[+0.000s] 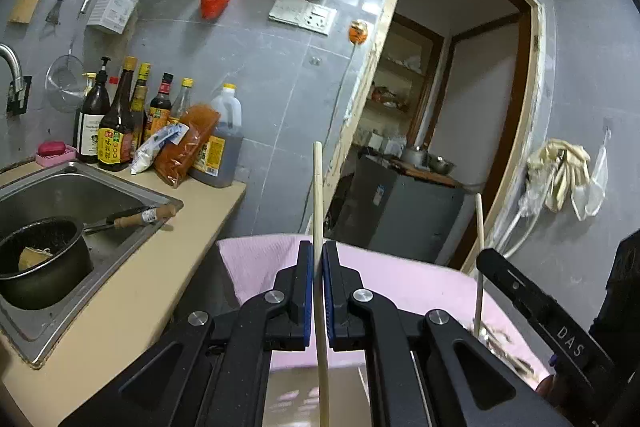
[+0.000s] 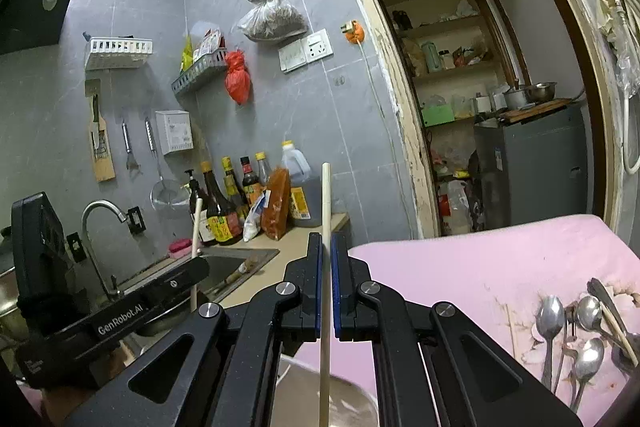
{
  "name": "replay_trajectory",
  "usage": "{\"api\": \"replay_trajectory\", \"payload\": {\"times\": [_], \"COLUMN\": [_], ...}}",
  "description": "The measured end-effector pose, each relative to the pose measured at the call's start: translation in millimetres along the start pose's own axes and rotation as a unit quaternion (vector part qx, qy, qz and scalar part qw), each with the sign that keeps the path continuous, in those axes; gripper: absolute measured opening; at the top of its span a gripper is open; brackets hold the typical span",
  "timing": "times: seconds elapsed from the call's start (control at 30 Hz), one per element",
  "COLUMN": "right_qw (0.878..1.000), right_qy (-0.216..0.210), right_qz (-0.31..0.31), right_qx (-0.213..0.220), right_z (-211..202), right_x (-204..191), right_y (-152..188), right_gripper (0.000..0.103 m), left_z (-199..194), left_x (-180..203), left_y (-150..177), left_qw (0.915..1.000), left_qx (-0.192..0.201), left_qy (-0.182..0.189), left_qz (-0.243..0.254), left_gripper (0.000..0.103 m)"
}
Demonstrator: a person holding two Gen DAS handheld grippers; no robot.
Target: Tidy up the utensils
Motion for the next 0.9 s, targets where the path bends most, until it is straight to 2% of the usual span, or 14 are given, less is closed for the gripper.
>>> {"api": "replay_trajectory", "payload": {"times": [0.2, 0.23, 0.3, 0.33, 0.37, 0.4, 0.57, 0.6, 0.63, 0.67, 0.77, 0.83, 0.9], "right_qw": [1.000, 0.999, 0.999, 0.999, 0.998, 0.998, 0.998, 0.998, 0.998, 0.998, 0.998, 0.998, 0.998], "right_qy": [0.001, 0.001, 0.001, 0.001, 0.001, -0.001, 0.005, 0.009, 0.013, 0.016, 0.033, 0.047, 0.061], "right_qz": [0.008, 0.011, 0.019, 0.023, 0.028, 0.035, 0.046, 0.044, 0.043, 0.043, 0.040, 0.033, 0.020], "right_qx": [-0.030, -0.038, -0.047, -0.049, -0.050, -0.053, -0.053, -0.051, -0.047, -0.044, -0.034, -0.028, -0.016], "right_z": [-4, -5, -6, -8, -10, -12, -23, -26, -30, -33, -44, -51, -60], "right_x": [6, 8, 10, 12, 14, 16, 31, 36, 42, 48, 71, 89, 108], "right_y": [6, 6, 5, 4, 2, 0, -19, -26, -33, -39, -62, -76, -91], "right_gripper": [0.004, 0.006, 0.016, 0.025, 0.028, 0.028, 0.030, 0.033, 0.042, 0.049, 0.064, 0.073, 0.077], "left_z": [-2, -3, -4, -5, -5, -8, -14, -15, -16, -16, -16, -15, -13], "left_x": [9, 10, 12, 15, 16, 17, 24, 27, 32, 37, 57, 73, 90], "left_y": [12, 13, 13, 14, 14, 12, 4, 1, -3, -7, -17, -22, -27], "left_qw": [0.9989, 0.9985, 0.9974, 0.9969, 0.9965, 0.9965, 0.9959, 0.9959, 0.9960, 0.9962, 0.9968, 0.9974, 0.9981], "left_qx": [-0.045, -0.053, -0.069, -0.077, -0.082, -0.083, -0.088, -0.088, -0.086, -0.085, -0.077, -0.069, -0.059], "left_qy": [0.004, 0.003, 0.005, 0.008, 0.009, 0.007, -0.007, -0.009, -0.012, -0.013, -0.013, -0.011, -0.012], "left_qz": [0.016, 0.017, 0.016, 0.014, 0.012, 0.006, -0.016, -0.018, -0.018, -0.017, -0.016, -0.016, -0.015], "left_gripper": [0.005, 0.005, 0.008, 0.019, 0.038, 0.044, 0.045, 0.045, 0.046, 0.050, 0.059, 0.065, 0.072]}}
Point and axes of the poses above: each gripper's, at about its wrist camera, not at the fingertips, and z roughly the way its jaws point, x to its right, y to its underside, the point moved 10 cm from there along z, roughly the way its jaws point, and after that the axes turned 9 degrees about x, right-handed, at the moved point
